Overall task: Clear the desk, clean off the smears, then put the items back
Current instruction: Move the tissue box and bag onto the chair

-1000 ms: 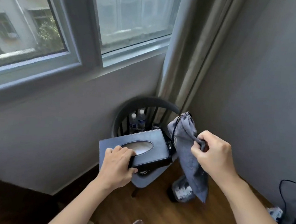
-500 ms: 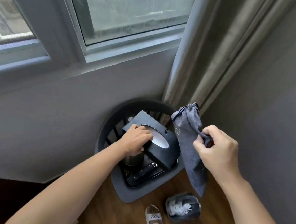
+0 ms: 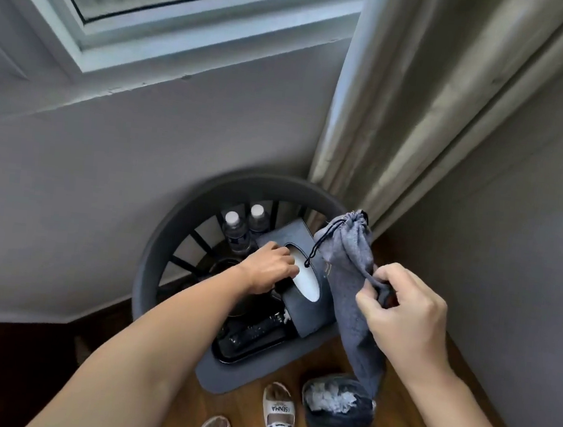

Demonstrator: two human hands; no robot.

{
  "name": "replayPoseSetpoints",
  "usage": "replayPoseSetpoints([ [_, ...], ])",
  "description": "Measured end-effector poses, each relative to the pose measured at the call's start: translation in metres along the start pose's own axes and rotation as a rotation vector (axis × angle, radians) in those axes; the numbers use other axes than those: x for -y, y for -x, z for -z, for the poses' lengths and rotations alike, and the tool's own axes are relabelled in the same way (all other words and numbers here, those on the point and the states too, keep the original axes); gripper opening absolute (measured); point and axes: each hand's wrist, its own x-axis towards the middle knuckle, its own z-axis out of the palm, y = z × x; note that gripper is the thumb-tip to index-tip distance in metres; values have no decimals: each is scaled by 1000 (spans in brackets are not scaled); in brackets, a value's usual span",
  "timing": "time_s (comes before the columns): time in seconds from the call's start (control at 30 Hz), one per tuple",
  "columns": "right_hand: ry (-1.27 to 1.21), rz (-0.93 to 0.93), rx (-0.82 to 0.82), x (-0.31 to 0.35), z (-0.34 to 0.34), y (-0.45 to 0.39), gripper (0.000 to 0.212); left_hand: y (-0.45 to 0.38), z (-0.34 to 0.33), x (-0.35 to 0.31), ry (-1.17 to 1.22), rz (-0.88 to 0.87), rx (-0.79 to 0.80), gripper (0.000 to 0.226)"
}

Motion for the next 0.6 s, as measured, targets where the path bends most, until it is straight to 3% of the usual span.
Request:
replayPoseSetpoints([
  [0.23,-92,-10,98,-38,-54,2,16,-35,-43,16,35,30,31,36],
  [0.43,-112,-43,122,-58,-97,0,23,-52,-73,26,148,96,-66,26],
  [0.6,-135,-60,119,-65,-108,-10,18,-54,-71,21,180,142,36,42],
])
